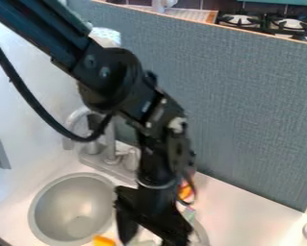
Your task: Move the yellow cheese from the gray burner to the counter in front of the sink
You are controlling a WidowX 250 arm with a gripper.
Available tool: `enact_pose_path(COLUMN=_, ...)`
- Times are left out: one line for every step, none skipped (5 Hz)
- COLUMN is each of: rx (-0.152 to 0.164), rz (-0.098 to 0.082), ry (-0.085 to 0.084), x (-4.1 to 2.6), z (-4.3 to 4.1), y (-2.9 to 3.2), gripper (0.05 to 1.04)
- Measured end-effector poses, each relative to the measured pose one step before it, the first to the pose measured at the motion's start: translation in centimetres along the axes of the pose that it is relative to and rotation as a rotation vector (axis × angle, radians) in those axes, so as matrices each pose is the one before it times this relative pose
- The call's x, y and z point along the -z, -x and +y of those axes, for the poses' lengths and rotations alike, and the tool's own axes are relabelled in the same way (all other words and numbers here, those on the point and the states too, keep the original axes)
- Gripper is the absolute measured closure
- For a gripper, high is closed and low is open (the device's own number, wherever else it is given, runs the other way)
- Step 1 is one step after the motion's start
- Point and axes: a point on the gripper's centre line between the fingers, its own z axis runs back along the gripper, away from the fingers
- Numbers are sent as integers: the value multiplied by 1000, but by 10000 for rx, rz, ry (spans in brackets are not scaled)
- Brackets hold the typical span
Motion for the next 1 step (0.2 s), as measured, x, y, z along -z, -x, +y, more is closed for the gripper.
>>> enact_pose_path(rx=1025, rz=-419, ry=376, x=385, z=-3340, y=-1405, gripper=81)
